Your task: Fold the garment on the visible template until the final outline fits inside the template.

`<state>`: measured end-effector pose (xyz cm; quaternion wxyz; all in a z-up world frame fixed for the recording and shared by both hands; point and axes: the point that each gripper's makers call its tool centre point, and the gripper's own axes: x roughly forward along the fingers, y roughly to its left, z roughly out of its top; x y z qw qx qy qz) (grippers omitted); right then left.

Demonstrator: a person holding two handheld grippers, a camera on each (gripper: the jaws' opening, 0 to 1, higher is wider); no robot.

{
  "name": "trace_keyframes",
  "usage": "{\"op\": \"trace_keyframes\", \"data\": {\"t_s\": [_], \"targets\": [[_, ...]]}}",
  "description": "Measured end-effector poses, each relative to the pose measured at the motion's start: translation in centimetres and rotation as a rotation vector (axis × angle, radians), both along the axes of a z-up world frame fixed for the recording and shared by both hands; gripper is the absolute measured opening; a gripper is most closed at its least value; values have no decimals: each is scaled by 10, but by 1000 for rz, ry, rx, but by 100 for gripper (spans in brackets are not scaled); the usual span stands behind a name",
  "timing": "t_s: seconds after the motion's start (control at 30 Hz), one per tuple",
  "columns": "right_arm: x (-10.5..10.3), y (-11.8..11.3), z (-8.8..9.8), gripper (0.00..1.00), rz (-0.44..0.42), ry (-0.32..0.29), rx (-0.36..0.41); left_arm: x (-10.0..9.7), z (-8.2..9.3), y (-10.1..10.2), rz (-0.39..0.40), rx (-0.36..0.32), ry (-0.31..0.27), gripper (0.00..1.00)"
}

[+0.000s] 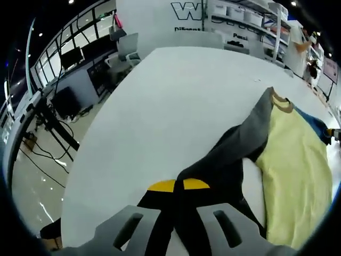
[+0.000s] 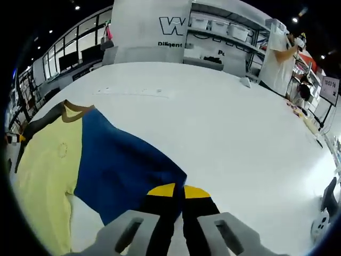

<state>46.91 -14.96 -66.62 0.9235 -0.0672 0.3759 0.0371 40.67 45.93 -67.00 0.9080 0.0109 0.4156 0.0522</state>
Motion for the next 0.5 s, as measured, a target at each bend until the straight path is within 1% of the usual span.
{"op": "trace_keyframes", "data": {"t_s": [0.03,0.07,0.13,0.17,0.2,0.23,0.27,0.3,0.33,0.37,0.4,0.43,0.47,0.5], "targets": [[1,0,1,0,6,-1,-2,0,1,-1,-17,9,0,5],[2,1,2,0,15,-4,-4,1,2,-3,-50,20,-4,5],[2,3,3,0,29,-5,-11,0,4,-3,-58,32,-6,6],[1,4,5,0,32,-6,-11,2,11,-6,-87,35,-36,8],[1,5,6,1,34,-5,-11,2,12,-7,-88,25,-39,13],[1,5,6,6,32,-5,-11,3,14,-9,-105,21,-46,18],[0,4,9,13,26,-8,-24,4,15,-13,-135,15,-50,22],[0,7,12,22,32,-12,-22,2,16,-16,-139,8,-32,25],[1,10,14,26,37,-15,-11,2,17,-17,-146,8,-32,25],[1,13,16,28,43,-17,-1,5,24,-24,-175,-1,-60,25],[2,21,23,30,70,-37,10,6,27,-27,-182,-10,-64,25],[3,23,25,31,78,-41,8,8,29,-29,-193,-17,-74,26],[3,25,27,32,87,-45,6,13,34,-37,-223,-36,-93,27],[4,28,30,35,95,-52,6,15,36,-41,-240,-43,-101,28]]}}
